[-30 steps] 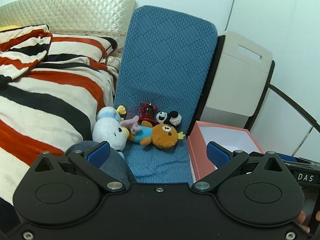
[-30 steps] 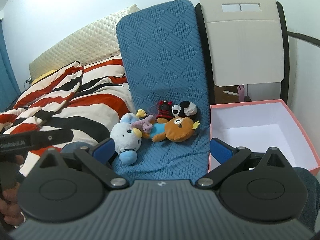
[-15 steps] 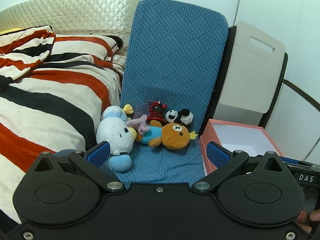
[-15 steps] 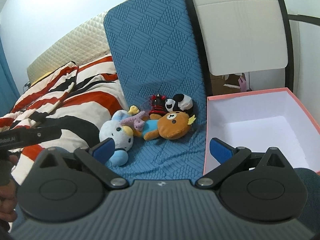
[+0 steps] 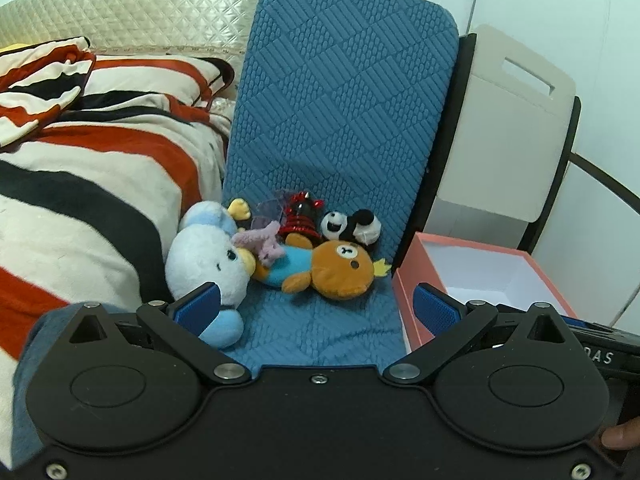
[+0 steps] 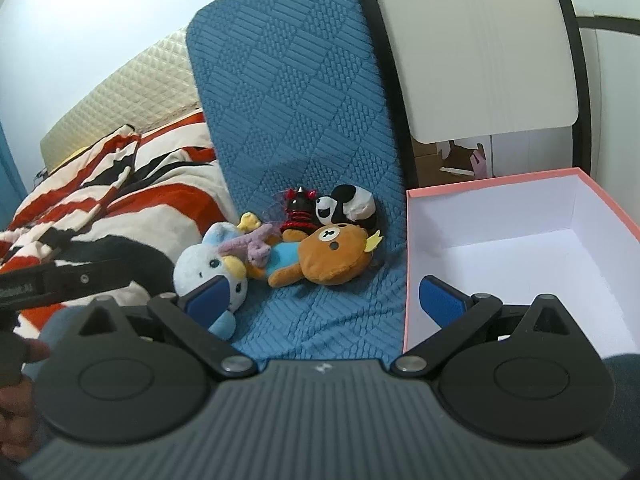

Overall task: Organize objects
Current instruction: 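Move both grippers toward the plush toys on the blue cushion, then grasp the panda plush with the right gripper while the left gripper grasps the lilac plush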

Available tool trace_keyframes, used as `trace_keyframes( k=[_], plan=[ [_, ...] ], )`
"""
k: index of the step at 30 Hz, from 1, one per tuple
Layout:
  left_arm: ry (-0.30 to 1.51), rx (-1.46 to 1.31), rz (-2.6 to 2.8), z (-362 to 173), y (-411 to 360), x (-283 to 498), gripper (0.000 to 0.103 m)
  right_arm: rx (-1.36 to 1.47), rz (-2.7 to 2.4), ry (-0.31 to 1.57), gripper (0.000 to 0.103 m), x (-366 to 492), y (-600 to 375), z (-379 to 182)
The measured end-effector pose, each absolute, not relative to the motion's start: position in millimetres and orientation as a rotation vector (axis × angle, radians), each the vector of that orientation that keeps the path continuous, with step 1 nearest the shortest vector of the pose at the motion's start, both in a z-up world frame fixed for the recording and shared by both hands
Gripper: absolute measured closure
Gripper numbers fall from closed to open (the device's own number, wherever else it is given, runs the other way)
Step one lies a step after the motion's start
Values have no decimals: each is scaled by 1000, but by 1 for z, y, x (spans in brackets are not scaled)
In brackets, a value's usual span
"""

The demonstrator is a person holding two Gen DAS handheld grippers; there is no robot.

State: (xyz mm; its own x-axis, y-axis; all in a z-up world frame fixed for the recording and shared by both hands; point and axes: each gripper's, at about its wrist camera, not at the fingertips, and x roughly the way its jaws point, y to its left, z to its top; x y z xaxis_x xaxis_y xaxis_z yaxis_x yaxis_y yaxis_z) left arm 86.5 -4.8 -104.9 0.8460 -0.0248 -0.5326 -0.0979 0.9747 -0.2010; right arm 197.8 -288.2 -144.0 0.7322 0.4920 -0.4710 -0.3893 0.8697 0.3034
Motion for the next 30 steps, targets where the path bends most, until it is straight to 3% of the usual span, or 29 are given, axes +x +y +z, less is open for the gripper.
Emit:
trace_keyframes(
  k=[13, 30],
  plan=[
    [548, -237, 29, -117, 7, 151, 1, 284, 519, 597, 2, 251, -284, -163],
    [681, -89, 51, -173, 15, 262, 3, 237, 551, 603, 1, 346, -255, -173]
  ],
)
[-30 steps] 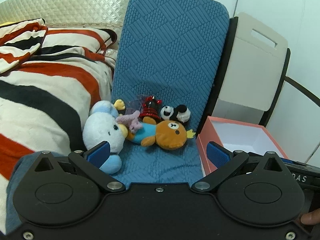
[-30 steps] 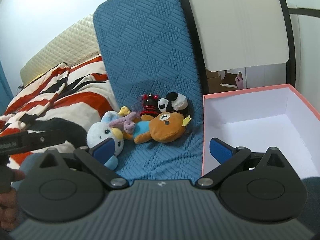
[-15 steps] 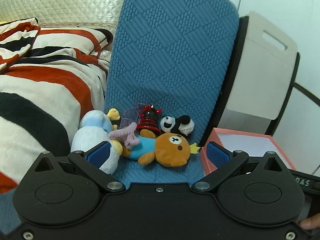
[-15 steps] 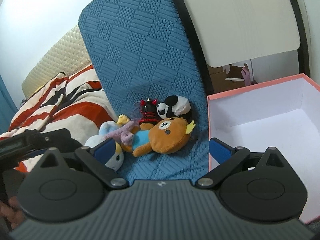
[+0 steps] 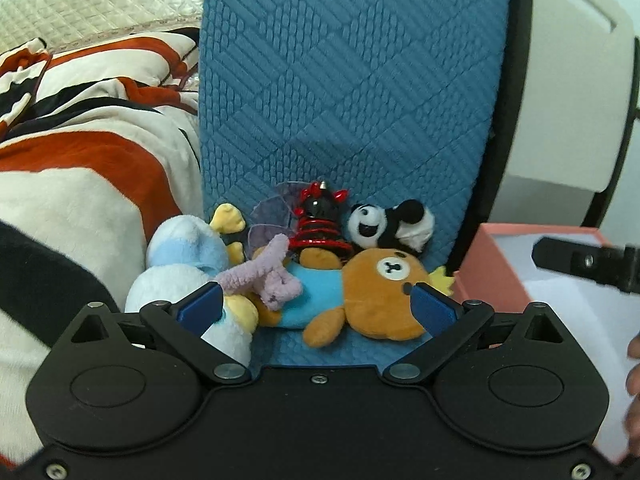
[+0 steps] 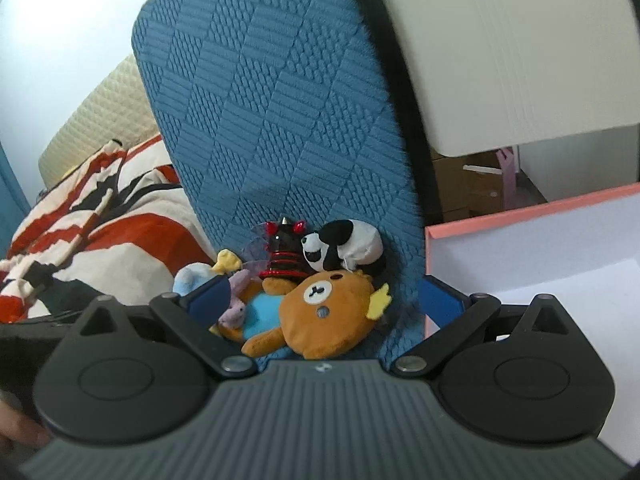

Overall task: Organize objects
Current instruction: 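Grasp the panda plush with the right gripper while the left gripper grasps the lilac plush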

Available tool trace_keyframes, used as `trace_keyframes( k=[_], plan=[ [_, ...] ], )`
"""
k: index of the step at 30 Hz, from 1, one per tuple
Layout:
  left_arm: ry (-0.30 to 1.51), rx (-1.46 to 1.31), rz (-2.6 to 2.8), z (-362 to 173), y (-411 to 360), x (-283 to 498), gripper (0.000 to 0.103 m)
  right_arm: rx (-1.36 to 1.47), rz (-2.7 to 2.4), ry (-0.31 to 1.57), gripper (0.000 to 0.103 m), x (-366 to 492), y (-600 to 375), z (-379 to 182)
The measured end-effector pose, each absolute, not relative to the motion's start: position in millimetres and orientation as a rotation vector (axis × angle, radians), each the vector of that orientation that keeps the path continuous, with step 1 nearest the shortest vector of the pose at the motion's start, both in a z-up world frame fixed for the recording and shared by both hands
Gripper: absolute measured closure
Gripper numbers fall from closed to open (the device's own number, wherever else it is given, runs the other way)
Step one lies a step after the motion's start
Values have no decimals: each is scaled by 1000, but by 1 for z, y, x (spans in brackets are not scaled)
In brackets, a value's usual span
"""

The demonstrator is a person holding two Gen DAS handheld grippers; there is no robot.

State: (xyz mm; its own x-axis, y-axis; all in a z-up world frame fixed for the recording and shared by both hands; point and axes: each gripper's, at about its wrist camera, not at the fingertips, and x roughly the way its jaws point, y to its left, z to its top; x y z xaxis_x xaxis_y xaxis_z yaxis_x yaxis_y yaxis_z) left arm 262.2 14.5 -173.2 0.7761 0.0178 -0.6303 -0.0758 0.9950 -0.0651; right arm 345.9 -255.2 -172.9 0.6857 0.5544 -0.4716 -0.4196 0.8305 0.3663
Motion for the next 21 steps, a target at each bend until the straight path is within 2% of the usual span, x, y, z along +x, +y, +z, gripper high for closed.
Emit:
trace_keyframes(
  k=[12, 14, 17, 19, 21],
  plan=[
    [767, -22, 102, -209, 28, 324, 3, 119, 578, 618, 4, 411, -191, -192],
    [778, -3, 109, -214, 29, 331, 4, 95, 572, 628, 7, 421, -181, -198],
    [797, 36, 124, -221, 32, 339, 5, 56, 569, 643, 23, 437, -169, -209],
    [815, 42, 124, -227, 34, 345, 8, 35, 562, 663, 25, 448, -163, -216],
    [843, 60, 134, -232, 35, 351, 16, 0, 552, 660, 28, 453, -158, -223]
  ],
)
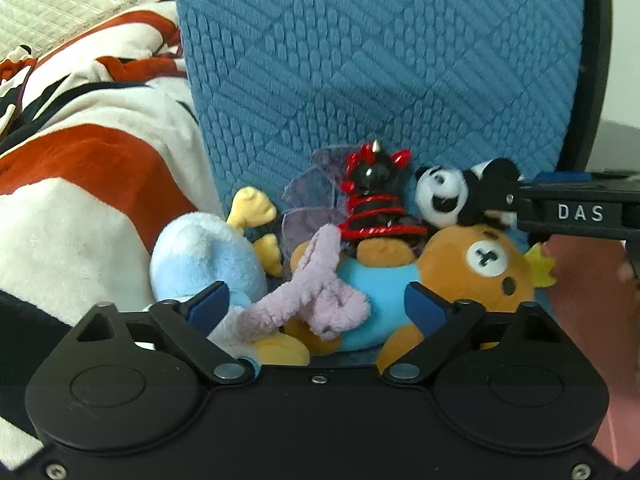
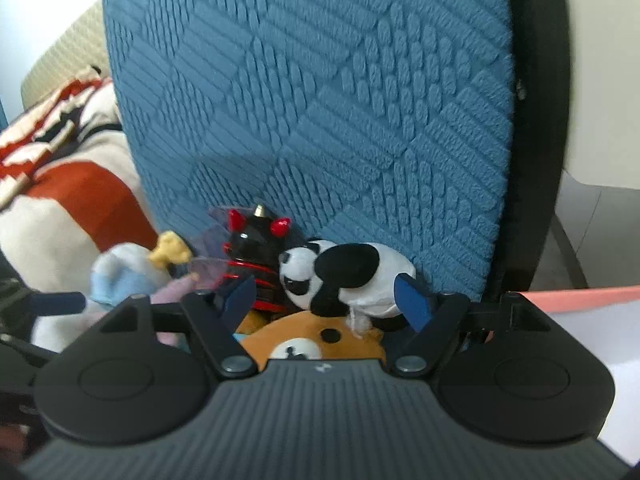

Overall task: Organize objects
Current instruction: 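Grasp the panda plush with the right gripper while the left gripper grasps the lilac plush, then lift the panda with the right gripper while the left gripper lifts the lilac plush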

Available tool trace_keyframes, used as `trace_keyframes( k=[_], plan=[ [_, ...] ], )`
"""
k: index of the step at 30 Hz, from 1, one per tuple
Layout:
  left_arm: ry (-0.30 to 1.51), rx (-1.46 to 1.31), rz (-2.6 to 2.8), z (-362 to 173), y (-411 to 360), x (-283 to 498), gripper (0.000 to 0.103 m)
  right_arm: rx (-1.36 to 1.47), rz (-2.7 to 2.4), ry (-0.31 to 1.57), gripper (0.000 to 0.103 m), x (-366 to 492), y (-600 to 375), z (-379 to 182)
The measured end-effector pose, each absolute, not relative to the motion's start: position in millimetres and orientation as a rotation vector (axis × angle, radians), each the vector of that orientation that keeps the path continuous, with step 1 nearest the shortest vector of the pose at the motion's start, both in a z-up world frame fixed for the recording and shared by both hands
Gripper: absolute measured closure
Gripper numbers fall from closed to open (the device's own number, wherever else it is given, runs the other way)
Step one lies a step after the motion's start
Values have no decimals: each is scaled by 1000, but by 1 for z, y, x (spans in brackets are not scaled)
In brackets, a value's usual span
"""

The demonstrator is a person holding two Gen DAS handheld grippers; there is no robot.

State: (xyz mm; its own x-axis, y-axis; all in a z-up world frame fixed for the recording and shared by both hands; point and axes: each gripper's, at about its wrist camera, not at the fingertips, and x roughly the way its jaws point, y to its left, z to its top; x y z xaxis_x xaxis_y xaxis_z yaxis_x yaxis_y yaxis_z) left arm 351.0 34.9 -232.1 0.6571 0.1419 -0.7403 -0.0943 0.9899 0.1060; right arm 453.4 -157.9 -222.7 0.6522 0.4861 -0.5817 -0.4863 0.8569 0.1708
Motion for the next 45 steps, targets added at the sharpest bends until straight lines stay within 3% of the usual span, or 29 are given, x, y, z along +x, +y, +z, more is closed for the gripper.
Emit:
trace_keyframes(
  k=[2, 11, 17, 23, 36, 45],
  plan=[
    [870, 88, 137, -238, 34, 356, 21, -33, 535, 658, 30, 458, -154, -228],
    [914, 172, 158, -258, 26, 373, 25, -84, 530, 626, 36, 471, -154, -230],
    [912, 183, 166, -263, 24, 375, 27, -170, 499, 616, 49, 476, -142, -236],
    [887, 104, 167, -258, 30, 372, 28, -253, 432, 588, 70, 472, -134, -235],
    [830, -127, 130, -238, 49, 357, 30, -208, 418, 447, 73, 434, -142, -197],
    [826, -284, 105, -234, 58, 344, 31, -159, 372, 486, 73, 391, -150, -193]
  ],
)
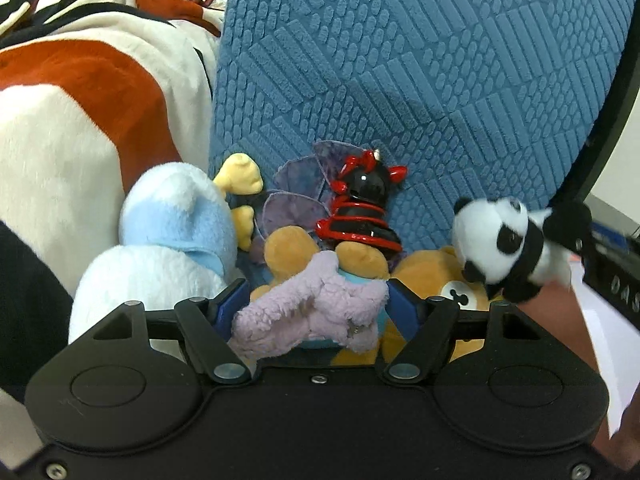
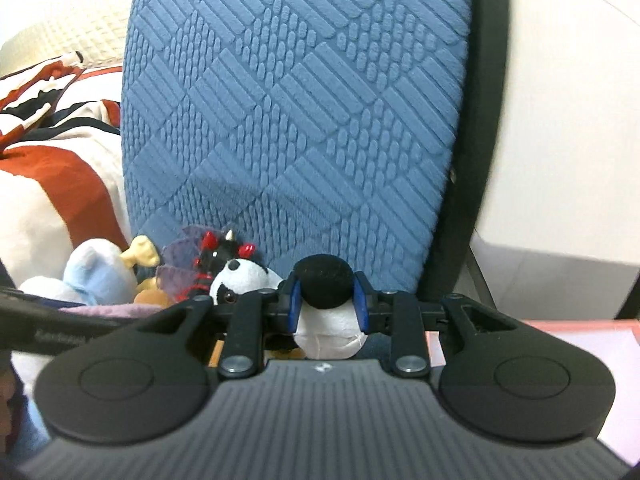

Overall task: Organize objects
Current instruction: 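Lift the panda with the right gripper while the left gripper lifts the lilac plush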

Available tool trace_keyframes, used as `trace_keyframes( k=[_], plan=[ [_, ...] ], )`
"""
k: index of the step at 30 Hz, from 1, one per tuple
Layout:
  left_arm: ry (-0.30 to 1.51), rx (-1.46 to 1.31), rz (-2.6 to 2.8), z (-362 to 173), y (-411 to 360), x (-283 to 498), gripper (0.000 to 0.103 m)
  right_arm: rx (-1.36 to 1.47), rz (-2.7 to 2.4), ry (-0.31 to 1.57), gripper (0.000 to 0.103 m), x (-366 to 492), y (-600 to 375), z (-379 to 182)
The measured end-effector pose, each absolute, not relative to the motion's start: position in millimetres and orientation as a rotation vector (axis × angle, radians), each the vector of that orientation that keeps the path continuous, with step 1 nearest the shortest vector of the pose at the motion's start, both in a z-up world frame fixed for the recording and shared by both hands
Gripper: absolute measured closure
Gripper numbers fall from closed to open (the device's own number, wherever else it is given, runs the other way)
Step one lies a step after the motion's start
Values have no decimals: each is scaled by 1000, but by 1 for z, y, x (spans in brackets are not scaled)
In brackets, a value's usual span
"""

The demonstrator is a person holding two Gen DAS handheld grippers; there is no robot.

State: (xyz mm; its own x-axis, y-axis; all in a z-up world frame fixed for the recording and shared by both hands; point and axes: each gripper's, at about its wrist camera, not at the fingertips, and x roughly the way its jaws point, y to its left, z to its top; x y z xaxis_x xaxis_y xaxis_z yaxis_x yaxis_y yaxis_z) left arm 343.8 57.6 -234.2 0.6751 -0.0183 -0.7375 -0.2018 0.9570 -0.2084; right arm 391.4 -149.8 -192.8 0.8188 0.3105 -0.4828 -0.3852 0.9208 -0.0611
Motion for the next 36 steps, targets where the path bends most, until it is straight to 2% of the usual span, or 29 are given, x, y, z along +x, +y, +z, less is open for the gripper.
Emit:
trace_keyframes(
  k=[14, 22, 25, 28, 30, 32, 34, 36],
  plan=[
    [984, -431, 40, -260, 60, 334, 34, -136, 304, 650, 73, 331, -157, -228],
    [1104, -503, 15, -284, 55, 327, 50, -146, 338, 741, 73, 311, -156, -239],
    [1118, -518, 28, -288, 54, 322, 50, -161, 387, 788, 73, 301, -154, -246],
    [1120, -501, 44, -287, 51, 319, 45, -196, 447, 800, 72, 294, -151, -252],
    [1118, -493, 57, -286, 50, 316, 32, -239, 478, 783, 68, 288, -149, -253],
    [1121, -491, 79, -285, 53, 315, 30, -308, 527, 767, 66, 284, -147, -256],
    [1115, -499, 96, -285, 56, 315, 28, -373, 554, 753, 53, 280, -146, -258],
    [1116, -514, 103, -285, 59, 316, 27, -445, 577, 729, 45, 276, -143, -259]
  ],
)
